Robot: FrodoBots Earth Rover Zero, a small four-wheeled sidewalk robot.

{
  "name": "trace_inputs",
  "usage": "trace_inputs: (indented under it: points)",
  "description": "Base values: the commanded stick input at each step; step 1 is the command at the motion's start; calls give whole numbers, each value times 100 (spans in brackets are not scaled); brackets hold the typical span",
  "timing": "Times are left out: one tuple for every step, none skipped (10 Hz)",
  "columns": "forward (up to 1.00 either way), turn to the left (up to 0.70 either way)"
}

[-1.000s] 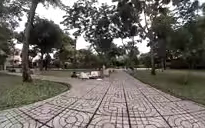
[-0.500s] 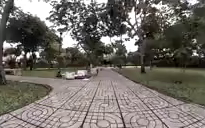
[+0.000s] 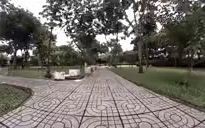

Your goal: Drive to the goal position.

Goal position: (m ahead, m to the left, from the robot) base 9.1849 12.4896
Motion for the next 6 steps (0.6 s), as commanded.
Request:
trace_inputs:
  points:
    - [0,0]
    - [0,0]
    - [0,0]
    - [0,26]
    - [0,25]
    - [0,0]
